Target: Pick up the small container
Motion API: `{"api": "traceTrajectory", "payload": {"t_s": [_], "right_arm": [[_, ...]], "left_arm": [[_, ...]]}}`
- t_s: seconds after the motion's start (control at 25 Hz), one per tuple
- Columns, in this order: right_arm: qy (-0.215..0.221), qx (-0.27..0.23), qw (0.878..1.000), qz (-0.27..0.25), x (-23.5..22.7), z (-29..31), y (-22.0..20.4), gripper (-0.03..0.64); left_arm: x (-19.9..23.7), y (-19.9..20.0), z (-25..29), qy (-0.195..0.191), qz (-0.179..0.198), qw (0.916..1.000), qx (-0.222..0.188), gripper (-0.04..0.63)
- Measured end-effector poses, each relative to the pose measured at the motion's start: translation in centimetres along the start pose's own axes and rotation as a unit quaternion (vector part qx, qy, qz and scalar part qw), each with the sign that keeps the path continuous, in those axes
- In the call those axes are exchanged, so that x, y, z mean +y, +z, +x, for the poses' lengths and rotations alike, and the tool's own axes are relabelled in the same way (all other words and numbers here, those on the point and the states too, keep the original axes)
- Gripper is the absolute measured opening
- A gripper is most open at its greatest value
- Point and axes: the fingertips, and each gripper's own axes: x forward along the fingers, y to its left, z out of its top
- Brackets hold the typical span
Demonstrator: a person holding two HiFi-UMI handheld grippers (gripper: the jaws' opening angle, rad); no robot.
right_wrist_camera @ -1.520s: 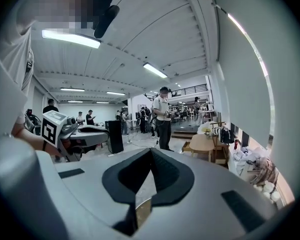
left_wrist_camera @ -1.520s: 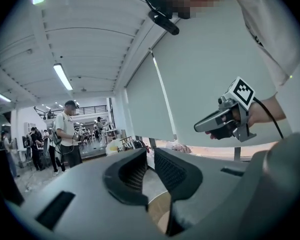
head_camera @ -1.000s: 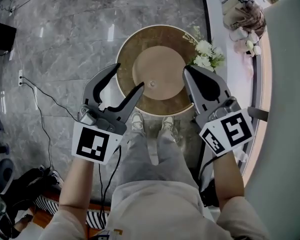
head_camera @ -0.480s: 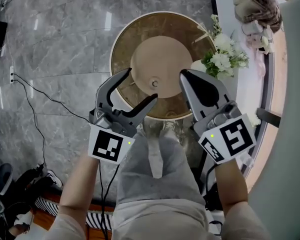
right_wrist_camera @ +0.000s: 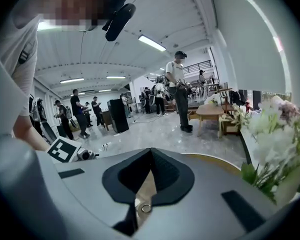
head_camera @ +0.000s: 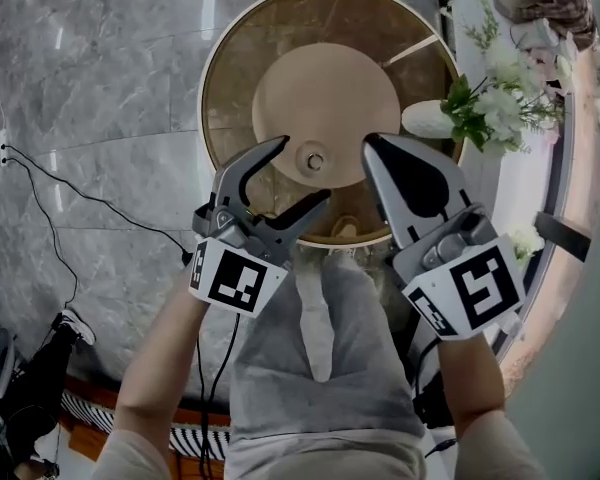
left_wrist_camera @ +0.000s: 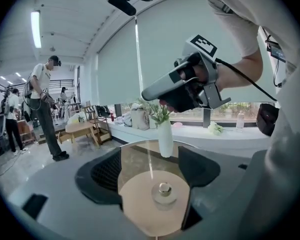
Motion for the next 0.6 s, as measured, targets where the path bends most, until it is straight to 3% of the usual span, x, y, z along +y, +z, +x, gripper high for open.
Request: {"api": "traceTrajectory", "payload": {"t_s": [0.28, 0.6], "right_arm": [[0.007, 0.017, 1.0, 0.015, -0.2, 2.0, -6.1, 0.006], [0.027, 0.031, 0.999, 0.018, -0.1, 3.9, -10.9, 0.006]], "left_arm": [[-2.4, -6.9, 2.7, -0.028, -0.023, 0.9993, 0.01, 0.339], [-3.6, -12.4, 5.7, -0.026, -0.045, 0.9984, 0.023, 0.345]]}}
